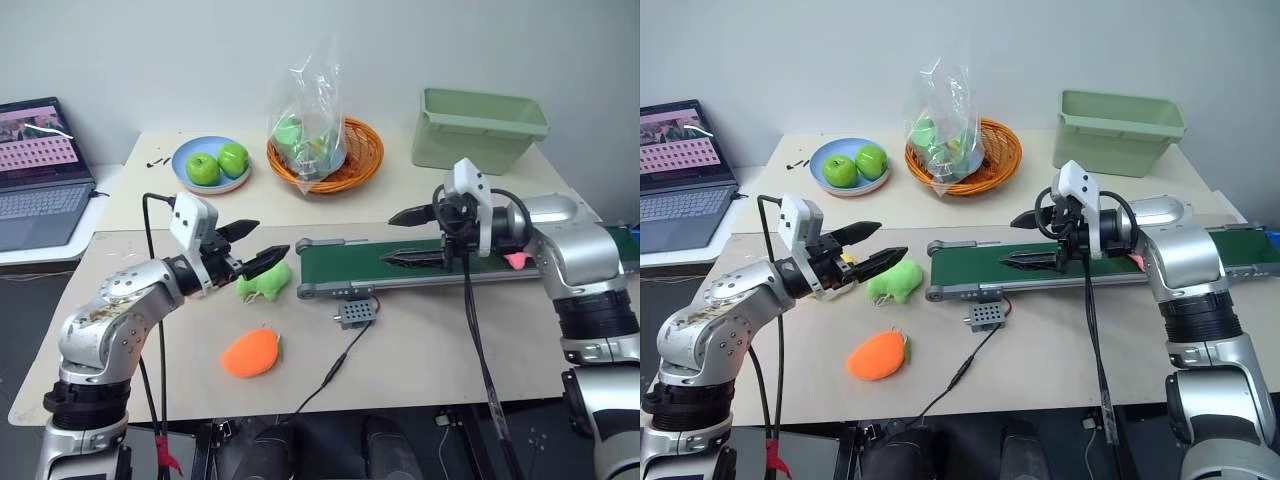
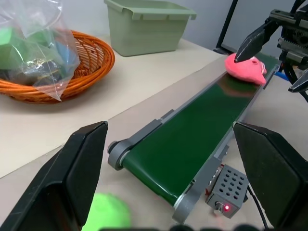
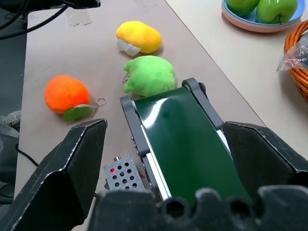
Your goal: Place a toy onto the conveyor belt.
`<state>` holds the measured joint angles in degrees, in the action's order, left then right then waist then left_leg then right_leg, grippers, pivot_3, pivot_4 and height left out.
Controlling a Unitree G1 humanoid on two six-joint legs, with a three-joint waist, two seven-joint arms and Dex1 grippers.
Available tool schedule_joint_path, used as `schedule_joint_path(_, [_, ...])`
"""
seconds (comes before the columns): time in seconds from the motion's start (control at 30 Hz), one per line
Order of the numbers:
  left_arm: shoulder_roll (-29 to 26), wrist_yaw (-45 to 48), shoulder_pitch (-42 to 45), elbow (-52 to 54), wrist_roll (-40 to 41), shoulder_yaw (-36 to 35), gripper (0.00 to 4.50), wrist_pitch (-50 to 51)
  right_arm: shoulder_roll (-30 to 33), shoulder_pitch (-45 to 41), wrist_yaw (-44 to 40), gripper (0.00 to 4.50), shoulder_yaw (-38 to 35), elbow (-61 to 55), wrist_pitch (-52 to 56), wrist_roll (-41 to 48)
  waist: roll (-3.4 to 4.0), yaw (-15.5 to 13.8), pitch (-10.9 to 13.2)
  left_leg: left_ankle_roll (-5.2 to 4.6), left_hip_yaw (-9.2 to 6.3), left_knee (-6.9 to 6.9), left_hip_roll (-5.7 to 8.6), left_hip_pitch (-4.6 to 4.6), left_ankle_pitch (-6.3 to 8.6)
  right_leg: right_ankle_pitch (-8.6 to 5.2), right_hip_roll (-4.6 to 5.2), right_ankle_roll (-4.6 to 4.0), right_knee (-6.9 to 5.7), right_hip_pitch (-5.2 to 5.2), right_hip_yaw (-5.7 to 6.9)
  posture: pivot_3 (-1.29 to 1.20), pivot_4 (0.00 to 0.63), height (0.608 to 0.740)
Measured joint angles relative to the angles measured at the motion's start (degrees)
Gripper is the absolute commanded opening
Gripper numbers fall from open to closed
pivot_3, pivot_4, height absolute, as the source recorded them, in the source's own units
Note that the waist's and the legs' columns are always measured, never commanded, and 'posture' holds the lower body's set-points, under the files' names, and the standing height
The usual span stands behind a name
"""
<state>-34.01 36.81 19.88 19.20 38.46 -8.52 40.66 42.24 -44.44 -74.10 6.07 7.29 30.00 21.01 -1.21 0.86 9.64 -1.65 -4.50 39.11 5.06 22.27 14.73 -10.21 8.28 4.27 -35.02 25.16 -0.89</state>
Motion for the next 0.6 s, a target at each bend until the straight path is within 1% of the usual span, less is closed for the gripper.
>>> schedule_joint_path(0.6, [-1.10, 0.32, 1.55, -0.78, -0.25, 0.00, 4.42, -0.06, -2.53, -0.02, 1.05, 4.50, 0.02, 0.08, -1.13, -0.03, 0.00, -0.04, 0.00, 0.00, 0.00, 0.00, 0.00, 0.01, 0.00, 0.00, 0.00, 0.00, 0.01, 0.01, 0.00, 0.00, 0.150, 0.740])
